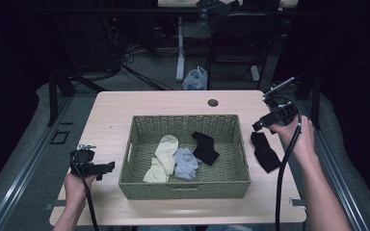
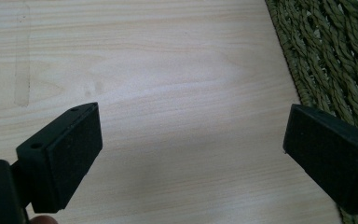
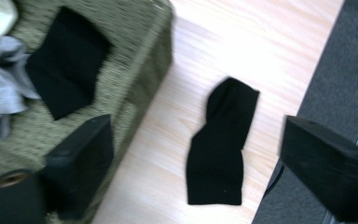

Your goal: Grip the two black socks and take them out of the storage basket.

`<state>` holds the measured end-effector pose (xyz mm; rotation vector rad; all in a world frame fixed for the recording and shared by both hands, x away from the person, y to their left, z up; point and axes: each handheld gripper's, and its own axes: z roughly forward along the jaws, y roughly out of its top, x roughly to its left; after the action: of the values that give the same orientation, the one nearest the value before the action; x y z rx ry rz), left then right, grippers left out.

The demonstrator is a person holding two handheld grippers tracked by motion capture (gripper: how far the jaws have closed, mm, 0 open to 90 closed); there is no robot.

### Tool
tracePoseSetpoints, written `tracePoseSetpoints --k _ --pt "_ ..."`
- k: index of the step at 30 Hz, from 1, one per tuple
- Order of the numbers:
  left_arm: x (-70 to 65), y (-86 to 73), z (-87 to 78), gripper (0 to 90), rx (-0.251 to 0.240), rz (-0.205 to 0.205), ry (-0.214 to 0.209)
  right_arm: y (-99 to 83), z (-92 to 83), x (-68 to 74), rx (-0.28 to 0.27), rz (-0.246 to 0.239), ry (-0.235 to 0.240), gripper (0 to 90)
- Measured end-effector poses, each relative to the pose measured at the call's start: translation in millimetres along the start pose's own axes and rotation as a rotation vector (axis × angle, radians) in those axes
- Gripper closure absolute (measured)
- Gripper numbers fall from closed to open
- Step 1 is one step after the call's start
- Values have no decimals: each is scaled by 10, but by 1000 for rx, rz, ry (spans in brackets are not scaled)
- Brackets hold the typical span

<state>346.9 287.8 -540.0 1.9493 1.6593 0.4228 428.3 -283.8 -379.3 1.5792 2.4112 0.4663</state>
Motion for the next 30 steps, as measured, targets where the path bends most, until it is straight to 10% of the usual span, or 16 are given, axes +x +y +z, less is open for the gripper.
tracePoseSetpoints --k 14,30 --pt "3 1 1 44 -1 3 -3 427 -49 727 -62 -156 63 21" --pt "1 4 -1 45 -4 6 -7 618 521 1315 -9 -235 92 26"
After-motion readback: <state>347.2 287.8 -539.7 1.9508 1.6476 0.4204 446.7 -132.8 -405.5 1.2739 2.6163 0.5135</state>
